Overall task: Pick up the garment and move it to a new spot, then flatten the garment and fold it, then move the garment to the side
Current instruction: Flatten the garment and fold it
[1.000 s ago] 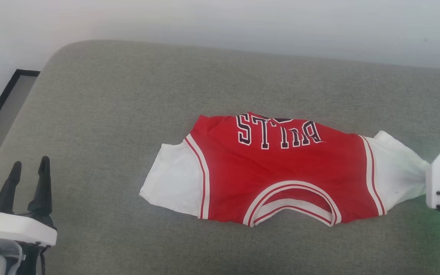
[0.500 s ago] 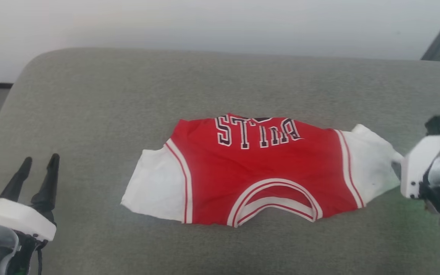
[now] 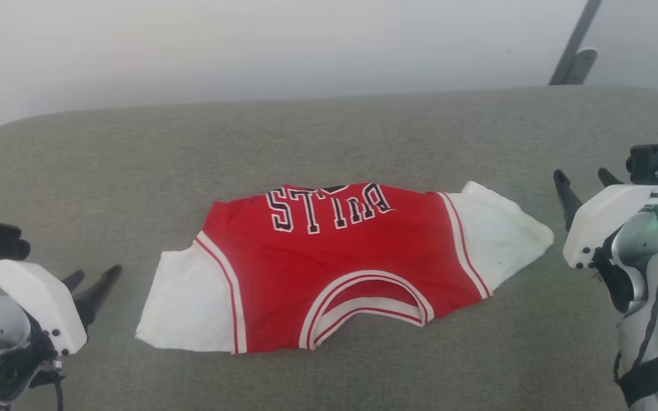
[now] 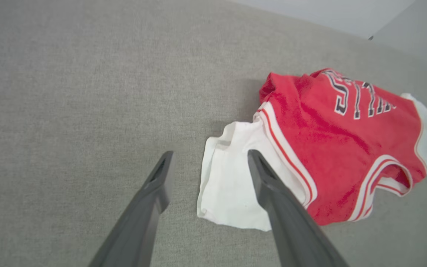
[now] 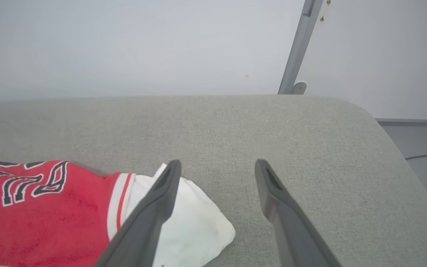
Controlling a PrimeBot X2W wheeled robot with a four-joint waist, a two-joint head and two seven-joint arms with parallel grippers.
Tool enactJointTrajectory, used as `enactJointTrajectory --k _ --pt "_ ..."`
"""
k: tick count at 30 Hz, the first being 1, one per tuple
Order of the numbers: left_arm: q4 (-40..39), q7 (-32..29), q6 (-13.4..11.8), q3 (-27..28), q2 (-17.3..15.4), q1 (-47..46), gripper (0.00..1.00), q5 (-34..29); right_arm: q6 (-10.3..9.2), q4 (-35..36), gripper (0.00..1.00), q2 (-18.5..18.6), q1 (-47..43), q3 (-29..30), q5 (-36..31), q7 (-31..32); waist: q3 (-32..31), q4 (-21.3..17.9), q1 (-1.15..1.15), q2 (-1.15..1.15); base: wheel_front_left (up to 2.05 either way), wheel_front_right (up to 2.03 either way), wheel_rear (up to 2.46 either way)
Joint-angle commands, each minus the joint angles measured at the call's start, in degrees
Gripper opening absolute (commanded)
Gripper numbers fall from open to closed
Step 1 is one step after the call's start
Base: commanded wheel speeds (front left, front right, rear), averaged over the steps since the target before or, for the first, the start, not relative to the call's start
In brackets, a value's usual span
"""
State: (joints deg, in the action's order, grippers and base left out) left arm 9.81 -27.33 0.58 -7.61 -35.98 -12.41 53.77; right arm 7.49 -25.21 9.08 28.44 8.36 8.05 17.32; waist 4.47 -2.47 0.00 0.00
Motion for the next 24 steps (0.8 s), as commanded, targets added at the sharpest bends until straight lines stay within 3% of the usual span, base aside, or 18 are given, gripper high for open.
enactJointTrajectory --k 1,9,14,24 --pt "-0.05 -2.57 -1.03 -0.51 -0.66 -1.15 1.0 0.6 0.01 1.73 1.0 -0.99 -0.84 0.76 -0.69 -0.84 0.07 -1.06 0.0 0.0 0.0 0.0 0.0" --pt "1.45 -17.56 -6.67 -5.72 -2.2 -4.27 1.0 0.98 0.02 10.2 1.0 -5.01 -3.84 3.1 -3.08 -1.1 1.68 -3.78 0.0 0.0 0.0 0.0 0.0" --pt "3.09 -21.09 -7.16 -7.85 -2.01 -5.2 1.0 0.89 0.02 13.29 1.0 -5.88 -5.13 3.67 -2.93 -0.09 3.0 -5.15 0.0 0.0 0.0 0.0 0.0" --pt "13.02 -20.54 -4.9 -11.06 -0.44 -8.81 1.0 -1.68 0.02 15.77 1.0 -6.22 -5.45 3.51 -2.37 1.94 6.44 -6.67 0.0 0.0 0.0 0.0 0.0"
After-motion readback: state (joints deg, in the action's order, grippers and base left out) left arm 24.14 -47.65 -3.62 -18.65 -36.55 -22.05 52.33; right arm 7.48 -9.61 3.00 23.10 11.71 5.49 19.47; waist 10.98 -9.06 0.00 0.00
